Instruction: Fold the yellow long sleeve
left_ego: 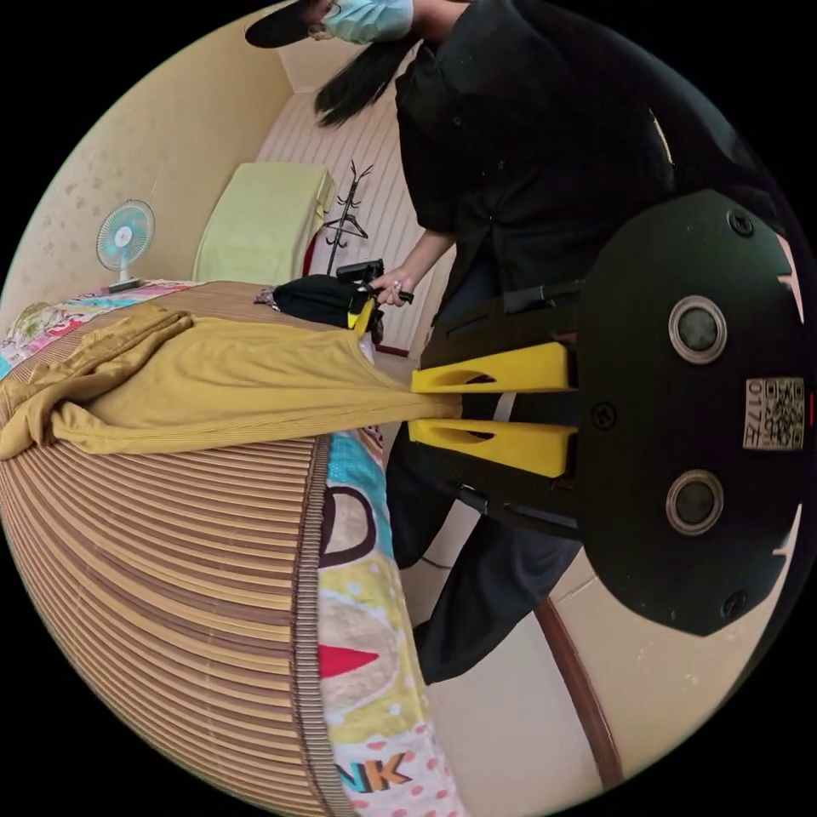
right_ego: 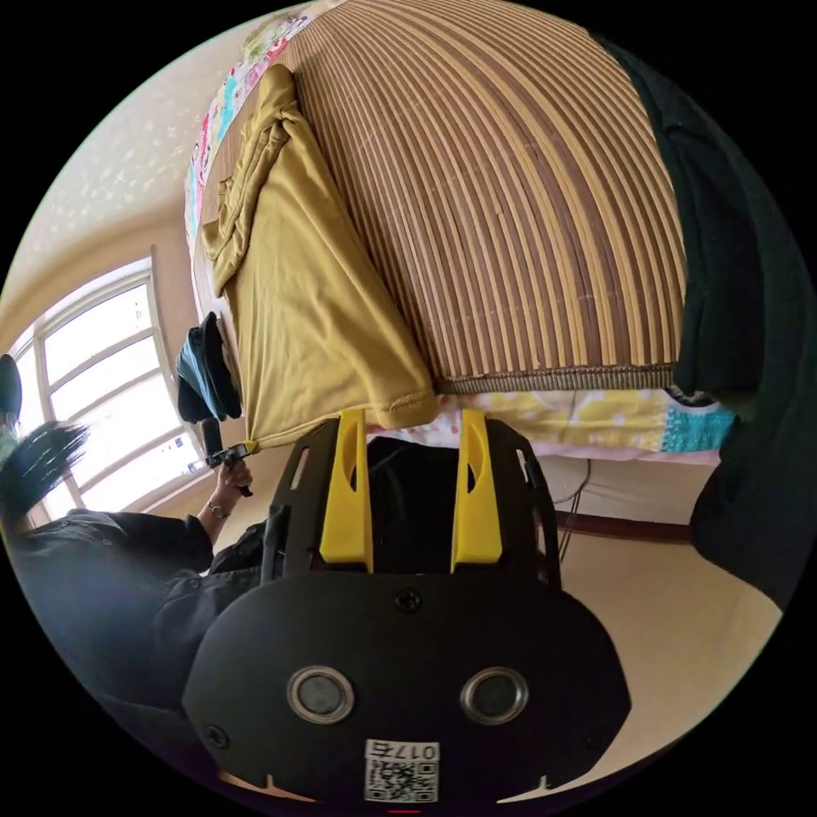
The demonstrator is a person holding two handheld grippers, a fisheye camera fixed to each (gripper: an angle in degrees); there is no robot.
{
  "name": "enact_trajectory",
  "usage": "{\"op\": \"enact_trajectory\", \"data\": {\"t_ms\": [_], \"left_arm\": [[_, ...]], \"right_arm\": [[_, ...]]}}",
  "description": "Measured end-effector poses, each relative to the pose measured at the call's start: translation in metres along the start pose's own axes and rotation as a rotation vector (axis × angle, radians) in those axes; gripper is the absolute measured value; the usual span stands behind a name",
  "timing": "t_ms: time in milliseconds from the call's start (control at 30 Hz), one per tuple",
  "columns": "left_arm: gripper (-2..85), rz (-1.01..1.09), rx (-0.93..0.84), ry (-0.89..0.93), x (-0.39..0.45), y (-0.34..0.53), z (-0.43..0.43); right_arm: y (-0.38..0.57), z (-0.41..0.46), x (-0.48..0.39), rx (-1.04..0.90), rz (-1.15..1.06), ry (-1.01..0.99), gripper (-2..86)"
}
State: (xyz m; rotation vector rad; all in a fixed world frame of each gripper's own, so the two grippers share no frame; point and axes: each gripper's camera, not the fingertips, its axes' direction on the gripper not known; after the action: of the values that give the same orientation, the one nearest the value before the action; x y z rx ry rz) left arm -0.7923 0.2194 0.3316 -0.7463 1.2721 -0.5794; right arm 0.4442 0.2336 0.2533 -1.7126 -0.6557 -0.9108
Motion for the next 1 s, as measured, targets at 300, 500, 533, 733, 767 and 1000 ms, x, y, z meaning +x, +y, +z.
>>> {"op": "enact_trajectory", "data": {"t_ms": [300, 500, 533, 733, 767, 1000], "left_arm": [[5.0, -0.051, 0.240, 0.456, 0.017, 0.063, -0.074], [5.0, 0.091, 0.585, 0.756, 0.073, 0.024, -0.137], [5.0, 0.101, 0.598, 0.755, 0.074, 0.008, -0.143], [8.6, 0.039, 0.733, 0.572, 0.020, -0.168, -0.196], [11.0, 0.018, 0.756, 0.504, 0.009, -0.190, -0.203], [18.0, -0.218, 0.747, -0.019, 0.015, -0.146, -0.160]], "right_arm": [[0.115, -0.048, 0.018, 0.194, -0.035, -0.637, 3.6], [0.048, -0.096, -0.047, 0.409, -0.258, -0.857, 3.5], [0.029, -0.096, -0.057, 0.405, -0.286, -0.845, 3.6], [-0.134, -0.071, -0.133, 0.433, -0.318, -0.501, 5.8], [-0.143, -0.071, -0.145, 0.473, -0.293, -0.421, 6.9], [-0.080, -0.020, -0.251, 0.510, -0.458, 0.149, 7.3]]}}
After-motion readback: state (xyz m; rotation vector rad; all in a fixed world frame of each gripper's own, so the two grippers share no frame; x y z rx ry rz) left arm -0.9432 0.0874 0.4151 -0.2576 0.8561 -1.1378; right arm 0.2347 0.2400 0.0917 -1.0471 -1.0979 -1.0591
